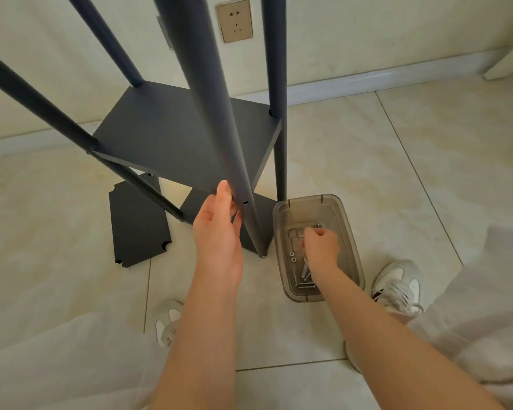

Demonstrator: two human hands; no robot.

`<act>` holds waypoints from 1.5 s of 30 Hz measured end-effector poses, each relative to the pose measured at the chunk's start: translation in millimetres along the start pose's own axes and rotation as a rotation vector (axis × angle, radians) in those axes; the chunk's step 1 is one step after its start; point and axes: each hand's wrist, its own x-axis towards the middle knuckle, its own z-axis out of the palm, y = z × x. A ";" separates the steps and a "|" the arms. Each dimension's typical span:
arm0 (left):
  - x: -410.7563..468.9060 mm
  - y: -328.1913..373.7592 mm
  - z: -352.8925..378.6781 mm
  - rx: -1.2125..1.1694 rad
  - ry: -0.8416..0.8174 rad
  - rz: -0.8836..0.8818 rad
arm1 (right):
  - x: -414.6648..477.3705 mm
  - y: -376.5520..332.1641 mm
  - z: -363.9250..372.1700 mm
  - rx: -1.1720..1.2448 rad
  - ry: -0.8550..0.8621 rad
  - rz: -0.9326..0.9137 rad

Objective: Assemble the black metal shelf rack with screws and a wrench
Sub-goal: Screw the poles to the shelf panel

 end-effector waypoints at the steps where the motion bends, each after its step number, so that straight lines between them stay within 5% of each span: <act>1: -3.2 -1.3 0.5 -0.009 0.000 -0.009 | -16.2 -10.3 -0.8 0.124 -0.001 0.018; 5: -16.8 -10.7 1.9 -0.055 0.013 -0.005 | -84.1 -48.8 -11.9 0.443 -0.121 -0.051; 14: -36.4 -16.8 1.0 -0.067 0.020 -0.024 | -170.3 -77.6 -50.8 0.329 -0.369 -0.358; 30: -24.0 -20.9 -10.4 -0.198 -0.165 -0.165 | -170.6 -79.8 -43.8 0.233 -0.407 -0.412; 45: -24.8 -29.0 -17.8 -0.260 -0.357 -0.060 | -162.2 -79.0 -45.6 0.243 -0.342 -0.422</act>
